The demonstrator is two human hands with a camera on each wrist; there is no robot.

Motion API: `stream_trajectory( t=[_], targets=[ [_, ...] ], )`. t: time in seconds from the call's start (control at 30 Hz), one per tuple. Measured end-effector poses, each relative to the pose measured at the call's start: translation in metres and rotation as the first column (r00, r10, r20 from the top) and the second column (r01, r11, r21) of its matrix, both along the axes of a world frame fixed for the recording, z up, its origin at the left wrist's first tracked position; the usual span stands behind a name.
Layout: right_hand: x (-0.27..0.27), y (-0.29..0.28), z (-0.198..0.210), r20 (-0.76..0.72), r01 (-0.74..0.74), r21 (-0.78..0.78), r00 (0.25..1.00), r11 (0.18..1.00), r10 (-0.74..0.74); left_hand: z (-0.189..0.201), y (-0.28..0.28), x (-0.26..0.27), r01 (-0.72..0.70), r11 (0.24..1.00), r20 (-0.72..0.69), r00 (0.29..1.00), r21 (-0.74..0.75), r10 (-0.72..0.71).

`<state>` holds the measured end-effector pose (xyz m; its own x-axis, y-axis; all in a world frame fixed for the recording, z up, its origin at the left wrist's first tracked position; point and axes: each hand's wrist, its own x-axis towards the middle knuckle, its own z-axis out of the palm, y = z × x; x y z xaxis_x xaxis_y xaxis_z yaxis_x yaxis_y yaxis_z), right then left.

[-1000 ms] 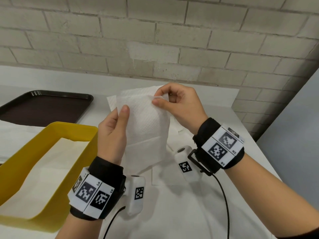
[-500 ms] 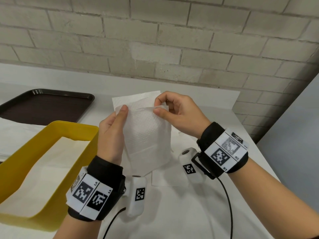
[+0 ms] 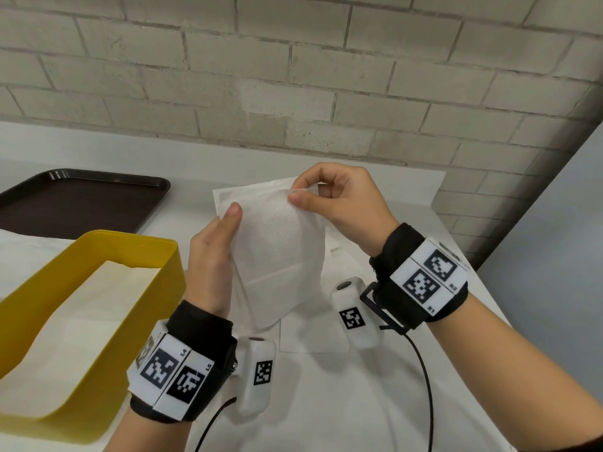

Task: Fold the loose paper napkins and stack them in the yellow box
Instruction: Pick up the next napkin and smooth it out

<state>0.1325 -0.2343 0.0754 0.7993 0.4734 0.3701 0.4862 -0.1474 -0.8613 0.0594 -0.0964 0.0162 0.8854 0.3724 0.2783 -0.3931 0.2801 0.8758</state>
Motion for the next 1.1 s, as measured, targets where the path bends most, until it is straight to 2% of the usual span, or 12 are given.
stream_trajectory(
  t=[0.07,0.23,0.4,0.6,0.63,0.77,0.87,0.93,1.1],
  targets=[
    [0.001,0.000,0.002,-0.007,0.017,0.030,1.000,0.999,-0.017,-0.003,0.000,-0.001,-0.029,0.999,0.012,1.000,0.030,0.028],
    [0.002,0.007,0.003,0.109,0.075,-0.046,0.992,0.996,-0.070,-0.001,-0.004,-0.002,-0.115,0.988,0.075,0.991,0.099,0.108],
    [-0.002,0.012,0.004,0.012,-0.010,-0.006,1.000,1.000,0.010,-0.002,-0.004,-0.001,-0.150,0.980,0.072,0.987,0.133,0.141],
    [-0.009,0.023,-0.002,-0.058,-0.010,0.115,0.998,0.993,0.017,0.001,-0.005,0.001,-0.197,0.974,0.074,0.979,0.115,0.190],
    [-0.009,0.022,-0.005,-0.082,-0.014,0.096,0.996,0.995,0.022,0.001,-0.003,0.002,-0.214,0.971,0.072,0.976,0.105,0.208],
    [-0.010,0.013,-0.016,-0.206,-0.062,-0.139,0.978,0.988,0.032,0.004,0.002,0.007,-0.284,0.954,0.071,0.958,0.092,0.279],
    [-0.012,0.009,-0.026,-0.235,-0.074,-0.127,0.971,0.989,0.042,0.004,0.000,0.005,-0.228,0.971,0.127,0.968,0.078,0.217],
    [-0.012,0.009,-0.029,-0.261,-0.036,-0.088,0.965,0.995,0.012,0.000,-0.005,0.005,-0.156,0.986,0.095,0.984,0.060,0.150],
    [-0.011,0.006,-0.033,-0.353,-0.045,-0.143,0.935,0.989,-0.009,-0.005,-0.010,0.007,-0.155,0.988,0.015,0.988,-0.011,0.155]
  ],
)
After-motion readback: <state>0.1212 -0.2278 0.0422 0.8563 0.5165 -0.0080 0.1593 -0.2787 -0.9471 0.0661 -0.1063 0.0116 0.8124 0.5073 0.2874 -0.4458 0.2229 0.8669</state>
